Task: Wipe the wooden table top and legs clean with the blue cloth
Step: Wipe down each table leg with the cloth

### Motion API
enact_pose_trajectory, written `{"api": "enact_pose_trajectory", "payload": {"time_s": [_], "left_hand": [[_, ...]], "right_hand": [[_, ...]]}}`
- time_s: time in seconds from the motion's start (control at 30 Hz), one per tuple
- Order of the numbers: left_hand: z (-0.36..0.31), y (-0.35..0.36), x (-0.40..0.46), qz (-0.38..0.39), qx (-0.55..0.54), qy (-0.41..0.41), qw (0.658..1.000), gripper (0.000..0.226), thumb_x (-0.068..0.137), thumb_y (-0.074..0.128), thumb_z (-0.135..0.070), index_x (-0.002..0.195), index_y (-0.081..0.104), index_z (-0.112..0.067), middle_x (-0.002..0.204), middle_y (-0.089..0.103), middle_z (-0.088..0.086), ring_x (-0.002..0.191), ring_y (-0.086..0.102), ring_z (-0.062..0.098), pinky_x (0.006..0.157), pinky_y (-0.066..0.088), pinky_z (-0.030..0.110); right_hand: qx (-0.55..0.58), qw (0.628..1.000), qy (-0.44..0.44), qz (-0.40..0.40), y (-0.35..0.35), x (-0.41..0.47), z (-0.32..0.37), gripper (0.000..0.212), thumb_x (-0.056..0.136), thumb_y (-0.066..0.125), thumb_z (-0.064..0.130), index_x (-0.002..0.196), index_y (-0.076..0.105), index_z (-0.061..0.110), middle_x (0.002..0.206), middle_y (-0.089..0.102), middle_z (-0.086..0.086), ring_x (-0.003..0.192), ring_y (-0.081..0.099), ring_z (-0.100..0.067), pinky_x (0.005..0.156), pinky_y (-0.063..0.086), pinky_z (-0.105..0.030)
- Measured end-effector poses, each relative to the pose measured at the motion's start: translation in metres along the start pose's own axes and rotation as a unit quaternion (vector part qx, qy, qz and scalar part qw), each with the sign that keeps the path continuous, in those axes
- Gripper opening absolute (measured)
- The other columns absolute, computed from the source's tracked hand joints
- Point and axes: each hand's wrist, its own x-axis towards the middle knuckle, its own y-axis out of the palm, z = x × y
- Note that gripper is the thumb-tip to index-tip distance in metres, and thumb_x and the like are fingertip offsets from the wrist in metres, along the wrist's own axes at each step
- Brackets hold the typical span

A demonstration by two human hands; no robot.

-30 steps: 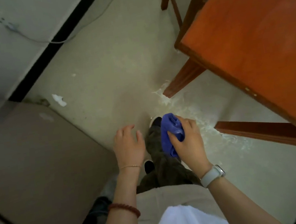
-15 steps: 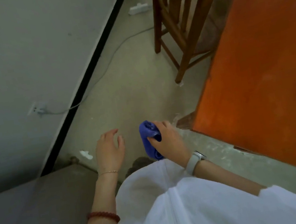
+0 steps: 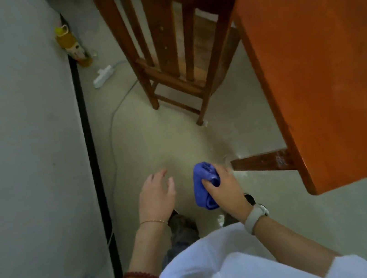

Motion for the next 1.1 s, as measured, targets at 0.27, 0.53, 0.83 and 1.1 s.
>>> {"api": "enact_pose_trajectory", "payload": {"time_s": [0.27, 0.53, 0.83, 1.1], "left_hand": [[-0.049, 0.003, 0.1, 0.167, 0.077, 0.166, 0.969, 0.035, 0.092, 0.048, -0.017, 0.126, 0.051, -0.009, 0.124, 0.054, 0.011, 0.111, 0.053, 0.027, 0.097, 0.04, 0.035], [-0.09, 0.058, 0.141, 0.285, 0.097, 0.259, 0.918, 0.033, 0.093, 0.046, -0.017, 0.125, 0.05, -0.01, 0.123, 0.054, 0.009, 0.105, 0.055, 0.02, 0.091, 0.038, 0.026], [-0.08, 0.107, 0.191, 0.4, 0.091, 0.352, 0.842, 0.03, 0.09, 0.051, -0.015, 0.12, 0.055, -0.013, 0.117, 0.059, 0.005, 0.094, 0.053, 0.01, 0.09, 0.041, 0.025], [-0.088, 0.231, 0.207, 0.463, -0.002, 0.501, 0.732, 0.032, 0.089, 0.053, -0.014, 0.12, 0.051, -0.025, 0.116, 0.05, -0.006, 0.101, 0.053, 0.01, 0.086, 0.039, 0.016]], "right_hand": [[0.142, 0.961, 0.122, -0.206, -0.007, 0.023, -0.004, 0.044, 0.088, 0.057, 0.023, 0.129, 0.045, 0.016, 0.127, 0.045, -0.008, 0.113, 0.049, -0.026, 0.095, 0.042, -0.036], [0.189, 0.899, 0.21, -0.334, -0.005, 0.036, -0.03, 0.044, 0.085, 0.056, 0.012, 0.128, 0.045, 0.016, 0.129, 0.041, -0.007, 0.114, 0.048, -0.027, 0.098, 0.042, -0.039], [0.189, 0.754, 0.216, -0.59, 0.041, 0.053, -0.051, 0.047, 0.075, 0.053, 0.021, 0.12, 0.053, 0.007, 0.117, 0.048, -0.002, 0.104, 0.048, -0.012, 0.09, 0.04, -0.022], [0.018, 0.633, 0.128, -0.763, 0.057, 0.115, -0.152, 0.047, 0.074, 0.05, 0.025, 0.119, 0.046, 0.015, 0.117, 0.042, 0.0, 0.109, 0.042, -0.02, 0.092, 0.039, -0.024]]}}
